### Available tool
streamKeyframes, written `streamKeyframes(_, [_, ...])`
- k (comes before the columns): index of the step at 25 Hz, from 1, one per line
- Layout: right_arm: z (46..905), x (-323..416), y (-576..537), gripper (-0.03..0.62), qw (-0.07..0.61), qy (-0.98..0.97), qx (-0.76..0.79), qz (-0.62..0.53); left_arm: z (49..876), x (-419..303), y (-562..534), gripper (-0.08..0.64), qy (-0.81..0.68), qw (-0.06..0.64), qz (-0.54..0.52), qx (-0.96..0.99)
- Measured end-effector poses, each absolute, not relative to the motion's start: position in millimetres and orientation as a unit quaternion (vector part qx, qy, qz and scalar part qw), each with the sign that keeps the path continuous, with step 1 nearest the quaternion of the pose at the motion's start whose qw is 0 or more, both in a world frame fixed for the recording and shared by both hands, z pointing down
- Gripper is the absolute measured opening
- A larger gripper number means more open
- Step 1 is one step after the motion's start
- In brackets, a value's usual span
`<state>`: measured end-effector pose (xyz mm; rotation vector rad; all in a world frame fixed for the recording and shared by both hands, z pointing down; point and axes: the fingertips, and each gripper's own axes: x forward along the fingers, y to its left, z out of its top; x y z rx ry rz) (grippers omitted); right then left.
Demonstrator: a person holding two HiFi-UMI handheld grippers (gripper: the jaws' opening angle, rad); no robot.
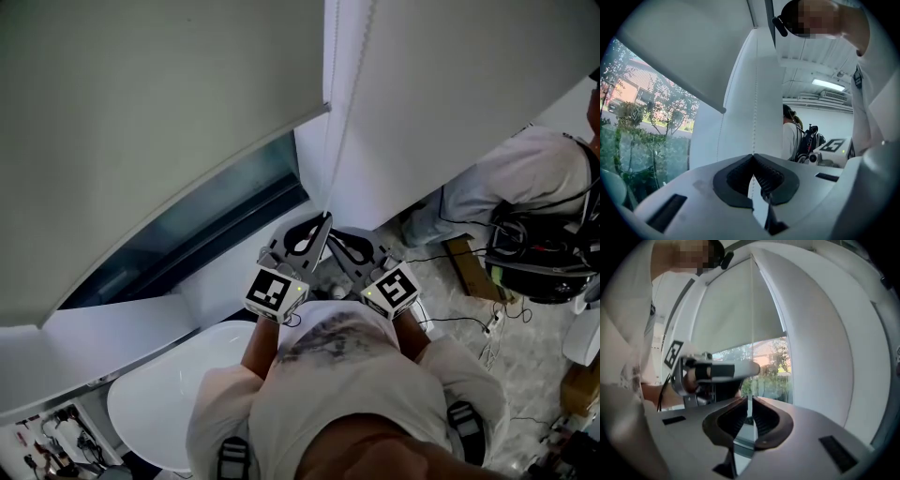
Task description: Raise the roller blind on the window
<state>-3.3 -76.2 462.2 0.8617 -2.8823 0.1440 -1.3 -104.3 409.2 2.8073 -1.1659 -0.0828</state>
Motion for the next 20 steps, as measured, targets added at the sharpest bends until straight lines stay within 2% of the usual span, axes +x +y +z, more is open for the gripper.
streamKeyframes(2, [435.8,-1.6,-78.1,0.066,0.045,-0.956,0.287,0.032,409.6,-2.1,-104.9,0.008,-0.386,0.051,-0.031,0.921])
streamKeyframes(6, [411.6,-1.4,-80.8,0.088,0.06,-0.957,0.284,0.017,413.3,-9.0,-107.6,0.008,-0.393,0.043,-0.029,0.918])
streamKeyframes(9, [381.7,-4.2,-82.2,0.11,0.023,-0.957,0.289,0.015,412.9,-10.1,-105.7,0.008,-0.392,0.039,-0.023,0.919])
streamKeyframes(12, [356.8,-6.9,-83.4,0.121,0.018,-0.957,0.291,-0.003,409.9,-10.1,-103.6,0.008,-0.389,0.038,-0.028,0.92])
streamKeyframes(20, [274.4,-4.5,-96.1,0.124,-0.026,-0.951,0.299,-0.07,405.6,-1.3,-100.8,0.008,-0.383,0.042,-0.03,0.922])
